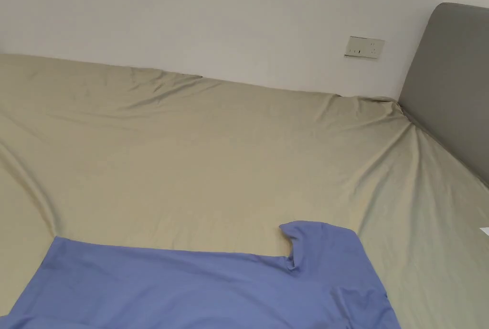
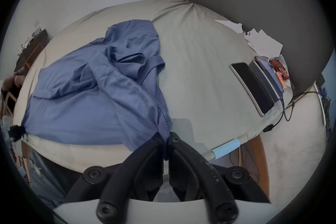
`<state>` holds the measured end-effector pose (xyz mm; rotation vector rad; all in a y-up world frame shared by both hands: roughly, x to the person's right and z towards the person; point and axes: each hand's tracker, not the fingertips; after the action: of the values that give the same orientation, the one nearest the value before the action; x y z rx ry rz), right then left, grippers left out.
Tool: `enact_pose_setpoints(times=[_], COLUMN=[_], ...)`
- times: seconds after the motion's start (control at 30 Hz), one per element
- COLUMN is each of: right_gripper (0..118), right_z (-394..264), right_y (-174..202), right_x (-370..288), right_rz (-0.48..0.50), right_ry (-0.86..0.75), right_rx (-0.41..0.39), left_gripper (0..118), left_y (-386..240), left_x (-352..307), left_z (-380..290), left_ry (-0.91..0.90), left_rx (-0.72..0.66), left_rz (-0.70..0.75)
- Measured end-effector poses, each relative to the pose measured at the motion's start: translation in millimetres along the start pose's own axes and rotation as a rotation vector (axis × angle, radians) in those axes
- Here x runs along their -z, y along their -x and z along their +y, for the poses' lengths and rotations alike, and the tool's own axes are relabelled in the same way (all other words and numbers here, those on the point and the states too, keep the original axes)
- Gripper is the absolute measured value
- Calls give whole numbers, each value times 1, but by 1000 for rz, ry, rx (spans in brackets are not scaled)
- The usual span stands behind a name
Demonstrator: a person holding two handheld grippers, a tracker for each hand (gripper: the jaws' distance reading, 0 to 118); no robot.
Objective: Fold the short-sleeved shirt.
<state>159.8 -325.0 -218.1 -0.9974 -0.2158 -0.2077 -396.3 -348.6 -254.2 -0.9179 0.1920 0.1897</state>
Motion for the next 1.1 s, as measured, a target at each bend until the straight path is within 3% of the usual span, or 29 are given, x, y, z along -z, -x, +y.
enact_pose_setpoints(times=[0.07, 0.1, 0.13, 0.17, 0.27, 0.33, 0.37, 0.4, 0.43, 0.5, 0.53, 0.63, 0.8, 1.1], right_gripper=[9, 23, 42, 55, 57, 57, 57, 56, 49, 2, 1, 1, 1, 1], right_z=[2, 4, 7, 10, 18, 25, 29, 32, 36, 39, 42, 47, 58, 86], right_y=[-1, 1, 2, 3, 3, 0, 1, 5, 11, 17, 25, 48, 64, 73], right_x=[-9, -15, -21, -29, -62, -84, -91, -96, -98, -92, -89, -77, -54, -30], right_rz=[1, -24, -88, -137, -173, -89, -44, 12, 53, 104, 127, 145, 188, 125], right_ry=[-18, -39, -62, -88, -219, -300, -326, -349, -363, -387, -378, -337, -267, -206], right_rx=[3, -14, -47, -77, -66, 6, 27, 29, 20, 6, -41, -84, -77, -70], left_gripper=[30, 50, 56, 55, 49, 45, 36, 11, 3, 2, 1, 0, 0, 0], left_y=[2, 6, 11, 15, 22, 19, 16, 12, 7, -1, -4, -16, -32, -53], left_x=[-4, -8, -17, -25, -60, -83, -90, -95, -99, -100, -97, -72, -6, 117], left_z=[1, 2, 5, 7, 20, 31, 36, 43, 49, 60, 66, 86, 134, 227], left_ry=[-3, -9, -14, -26, -126, -227, -264, -295, -312, -341, -349, -313, -256, -139], left_rx=[-21, -37, -49, -66, -85, -50, -40, -29, -22, -26, -35, -39, 38, 68], left_rz=[14, 28, 28, 30, 45, 64, 66, 64, 32, -29, -66, -124, -120, -166])
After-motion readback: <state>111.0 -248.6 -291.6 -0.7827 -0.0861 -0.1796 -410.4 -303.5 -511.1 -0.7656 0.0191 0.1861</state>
